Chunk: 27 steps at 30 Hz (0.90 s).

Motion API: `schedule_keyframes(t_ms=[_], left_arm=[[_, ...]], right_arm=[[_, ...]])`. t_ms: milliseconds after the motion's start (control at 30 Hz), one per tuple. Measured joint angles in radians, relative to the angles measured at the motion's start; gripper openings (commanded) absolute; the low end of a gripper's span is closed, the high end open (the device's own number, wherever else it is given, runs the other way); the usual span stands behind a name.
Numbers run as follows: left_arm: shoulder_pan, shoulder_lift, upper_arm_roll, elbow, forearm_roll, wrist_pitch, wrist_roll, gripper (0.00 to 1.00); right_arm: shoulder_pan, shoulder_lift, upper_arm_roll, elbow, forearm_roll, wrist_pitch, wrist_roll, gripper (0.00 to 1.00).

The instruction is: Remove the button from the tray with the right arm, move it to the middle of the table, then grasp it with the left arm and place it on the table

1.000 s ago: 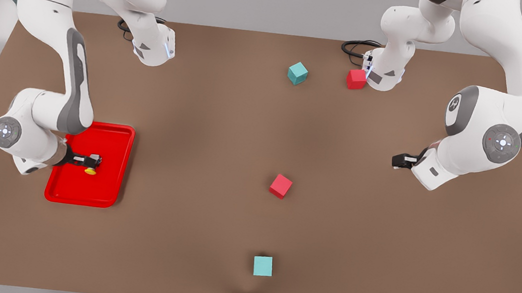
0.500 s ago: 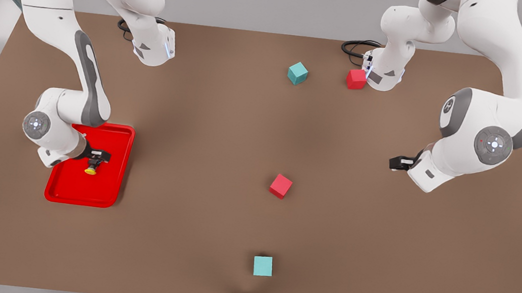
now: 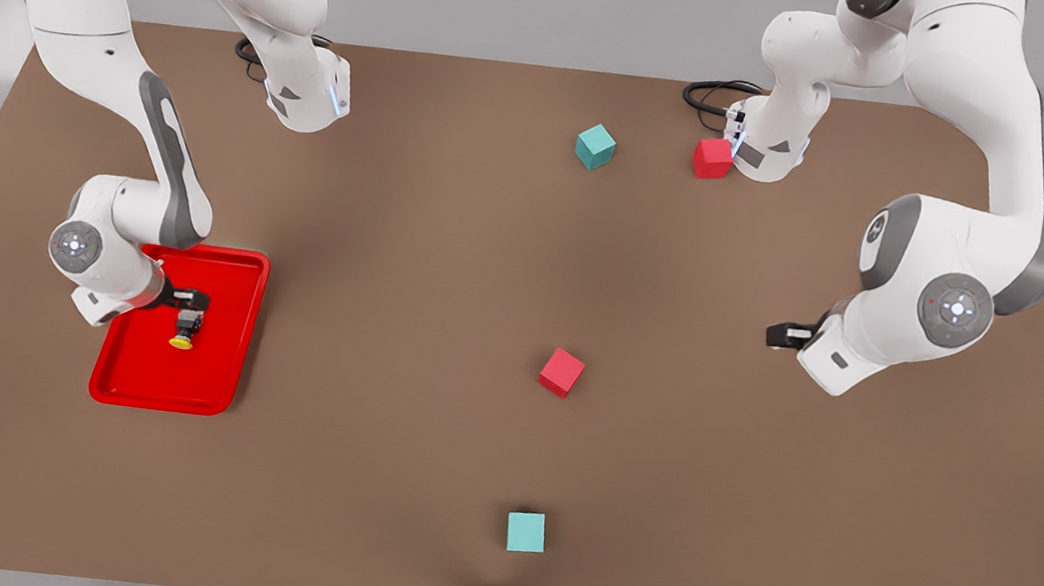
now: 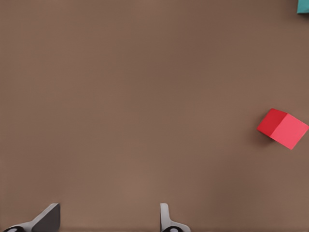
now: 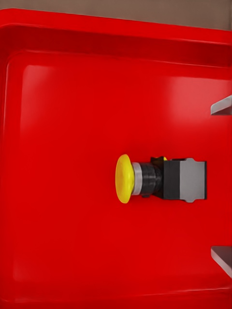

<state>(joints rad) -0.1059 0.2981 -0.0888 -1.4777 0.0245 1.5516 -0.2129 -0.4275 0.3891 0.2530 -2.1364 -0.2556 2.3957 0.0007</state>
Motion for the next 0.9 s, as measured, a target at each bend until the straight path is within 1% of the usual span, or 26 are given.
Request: schedule_keyframes(t_ms=[200, 333, 800, 867, 900], left_arm=[[0.0, -0.003, -0.001, 0.003, 0.007, 0.0, -0.005, 1.0], [-0.029, -0.014, -0.003, 0.002, 0.022, -0.011, -0.008, 1.0], [-0.03, -0.015, -0.003, 0.0, 0.03, -0.027, -0.017, 1.0], [-0.031, -0.015, -0.003, 0.0, 0.031, -0.028, -0.019, 1.0], [-0.031, -0.015, -0.003, 0.0, 0.031, -0.028, -0.019, 1.0]], right_arm=[[-0.001, 0.032, 0.001, 0.005, -0.009, 0.03, -0.013, 1.0], [-0.006, 0.048, 0.0, 0.013, -0.011, 0.056, -0.02, 1.0], [-0.023, 0.085, 0.0, 0.006, -0.01, 0.111, -0.035, 1.0], [-0.023, 0.087, 0.0, 0.002, -0.01, 0.115, -0.036, 0.91], [-0.023, 0.09, 0.0, 0.001, -0.009, 0.118, -0.037, 0.89]])
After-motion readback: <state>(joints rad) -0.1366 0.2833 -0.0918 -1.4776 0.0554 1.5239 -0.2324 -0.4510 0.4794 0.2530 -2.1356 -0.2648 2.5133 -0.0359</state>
